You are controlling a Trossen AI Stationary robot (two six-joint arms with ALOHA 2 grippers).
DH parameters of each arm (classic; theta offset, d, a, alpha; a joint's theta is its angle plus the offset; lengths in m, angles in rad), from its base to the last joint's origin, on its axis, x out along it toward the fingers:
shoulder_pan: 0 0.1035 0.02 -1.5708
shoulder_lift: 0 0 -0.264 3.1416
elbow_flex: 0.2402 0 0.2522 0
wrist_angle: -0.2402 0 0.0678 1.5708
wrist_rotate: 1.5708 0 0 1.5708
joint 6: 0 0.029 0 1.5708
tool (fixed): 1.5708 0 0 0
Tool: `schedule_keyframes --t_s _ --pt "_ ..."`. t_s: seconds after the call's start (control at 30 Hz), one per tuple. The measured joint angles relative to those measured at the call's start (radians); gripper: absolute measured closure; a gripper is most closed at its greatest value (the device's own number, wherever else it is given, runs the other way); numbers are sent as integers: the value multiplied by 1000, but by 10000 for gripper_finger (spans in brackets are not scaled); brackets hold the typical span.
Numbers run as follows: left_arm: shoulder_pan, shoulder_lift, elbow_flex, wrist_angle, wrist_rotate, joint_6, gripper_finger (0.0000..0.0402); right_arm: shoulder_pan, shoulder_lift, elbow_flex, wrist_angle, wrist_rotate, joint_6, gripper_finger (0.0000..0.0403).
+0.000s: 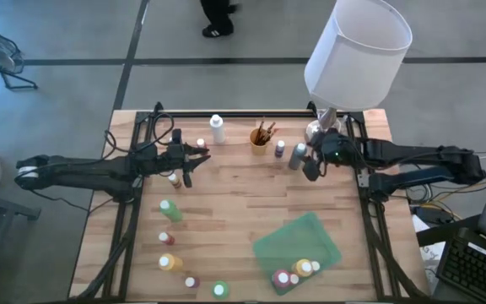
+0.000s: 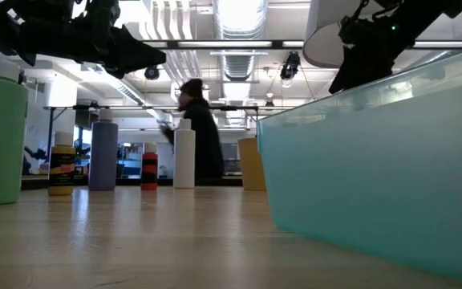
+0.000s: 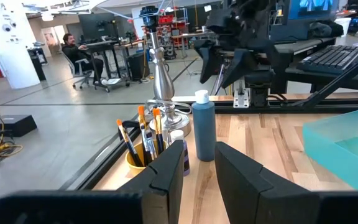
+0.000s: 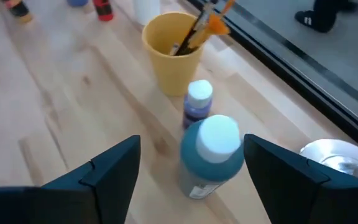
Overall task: Pick & Place Paint Supplies
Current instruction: Put the big blue paint bottle into the green bin
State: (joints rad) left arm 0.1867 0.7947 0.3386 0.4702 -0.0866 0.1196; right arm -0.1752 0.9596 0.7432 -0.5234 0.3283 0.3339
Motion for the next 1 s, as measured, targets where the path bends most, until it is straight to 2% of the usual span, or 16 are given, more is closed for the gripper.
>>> schedule_keyframes --t_s 0.33,0.57,1.0 --pt "0 0 0 0 0 0 305 -88 18 -35 76 0 25 116" --pt "1 0 0 0 0 0 305 -138 60 -37 93 -42 53 139" --pt "1 0 0 0 0 0 305 -142 129 -37 96 -53 48 184"
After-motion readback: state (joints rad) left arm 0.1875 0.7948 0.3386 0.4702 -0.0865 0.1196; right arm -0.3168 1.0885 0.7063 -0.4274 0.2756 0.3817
